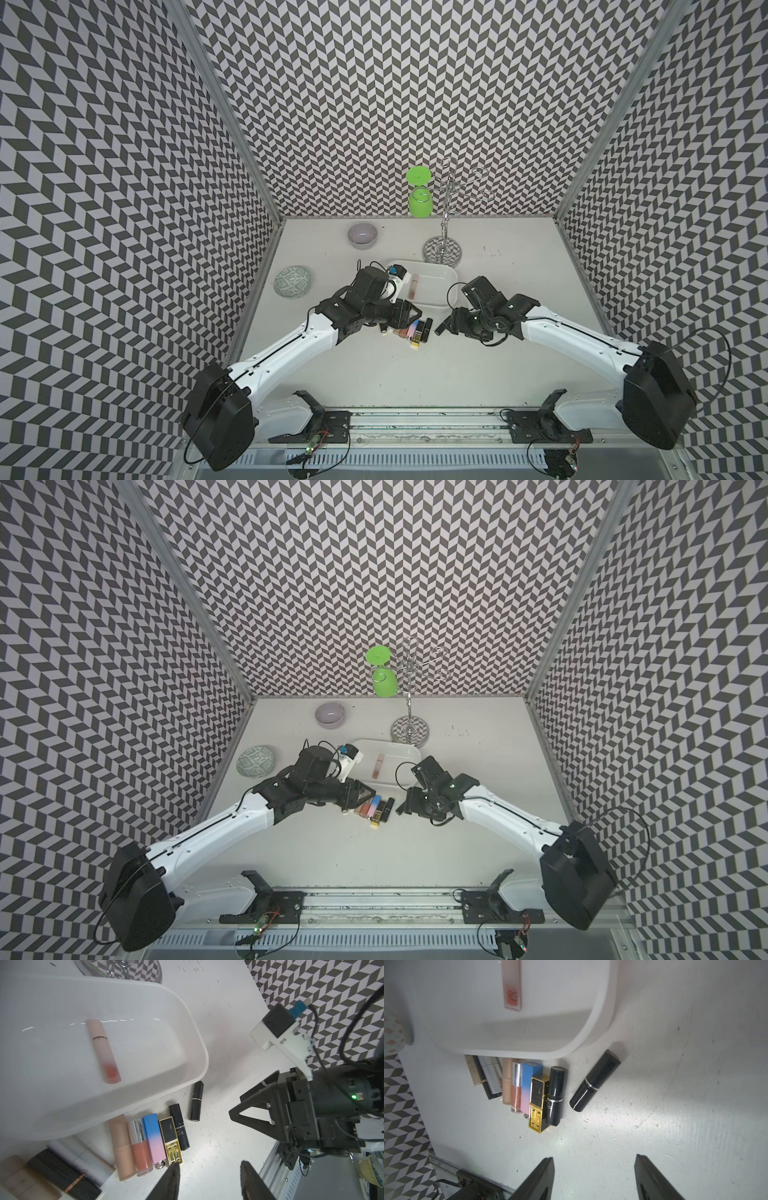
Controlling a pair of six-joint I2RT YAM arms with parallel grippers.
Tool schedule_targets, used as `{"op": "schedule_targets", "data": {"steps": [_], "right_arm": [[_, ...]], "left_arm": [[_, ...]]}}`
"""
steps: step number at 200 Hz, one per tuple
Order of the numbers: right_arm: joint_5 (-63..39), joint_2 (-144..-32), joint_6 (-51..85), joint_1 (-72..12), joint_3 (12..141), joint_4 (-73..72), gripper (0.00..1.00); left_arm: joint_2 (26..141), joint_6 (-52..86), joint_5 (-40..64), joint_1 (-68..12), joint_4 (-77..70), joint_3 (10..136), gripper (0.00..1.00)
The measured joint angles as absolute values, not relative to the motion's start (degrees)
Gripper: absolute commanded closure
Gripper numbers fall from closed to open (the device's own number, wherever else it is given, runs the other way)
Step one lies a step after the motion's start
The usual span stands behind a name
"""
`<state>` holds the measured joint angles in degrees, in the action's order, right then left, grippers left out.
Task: Put the lipstick into the storage box
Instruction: Pick up the lipstick at the center of the board.
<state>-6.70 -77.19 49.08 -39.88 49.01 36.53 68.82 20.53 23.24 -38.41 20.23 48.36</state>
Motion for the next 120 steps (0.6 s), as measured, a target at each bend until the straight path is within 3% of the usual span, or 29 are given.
{"op": "schedule_targets", "data": {"steps": [120], "right_arm": [[-4.64,-88.36,62.02,-40.77,48.51,27.38,0.33]], "left_arm": [[60.31,10.44,29.39,-39.75,15.0,39.09,0.22]]}}
